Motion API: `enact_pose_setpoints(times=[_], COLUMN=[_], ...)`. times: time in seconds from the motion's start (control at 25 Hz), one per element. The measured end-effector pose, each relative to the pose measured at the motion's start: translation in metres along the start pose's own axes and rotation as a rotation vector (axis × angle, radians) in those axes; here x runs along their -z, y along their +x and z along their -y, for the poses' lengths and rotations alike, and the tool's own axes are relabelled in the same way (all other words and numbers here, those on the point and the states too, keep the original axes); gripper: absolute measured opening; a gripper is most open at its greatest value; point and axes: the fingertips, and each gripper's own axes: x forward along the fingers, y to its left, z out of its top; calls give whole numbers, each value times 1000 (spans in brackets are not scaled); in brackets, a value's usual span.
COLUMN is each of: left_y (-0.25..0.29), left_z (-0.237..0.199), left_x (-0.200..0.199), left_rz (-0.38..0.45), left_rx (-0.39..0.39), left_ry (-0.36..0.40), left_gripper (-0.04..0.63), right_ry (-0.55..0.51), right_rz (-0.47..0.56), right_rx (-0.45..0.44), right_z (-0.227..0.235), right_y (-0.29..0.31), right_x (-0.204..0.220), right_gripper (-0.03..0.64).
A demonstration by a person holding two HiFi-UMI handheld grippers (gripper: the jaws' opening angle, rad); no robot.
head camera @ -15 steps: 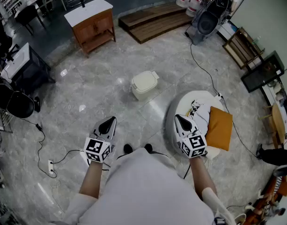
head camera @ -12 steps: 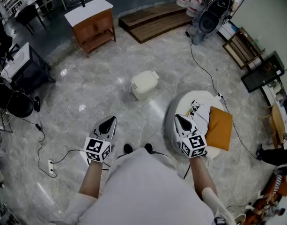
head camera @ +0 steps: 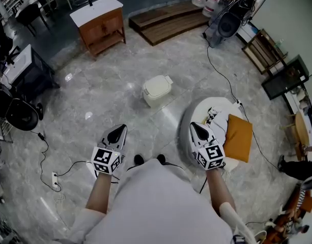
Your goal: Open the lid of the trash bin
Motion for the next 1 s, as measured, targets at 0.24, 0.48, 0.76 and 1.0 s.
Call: enact_pose_setpoints(times=[0.24, 0.48, 0.76, 1.0], left_y=[-4, -10, -22, -33], left_z=[-5, -12, -22, -29], left_x=[5, 7, 12, 15], left_rz=[-2, 2, 0, -4], left_rx=[8, 26, 50, 73], left_ry=[-4, -1, -2, 5], left_gripper=[18, 18, 18, 18], right_ry=[-15, -11, 0, 1], right_rz=[-2, -8, -3, -3], right_rx=[10, 30, 54, 61], right_z=[-8, -20, -37, -57], right_y=[2, 2, 2, 3], right_x=[0, 2, 0, -1], right_gripper=[31, 31, 31, 31])
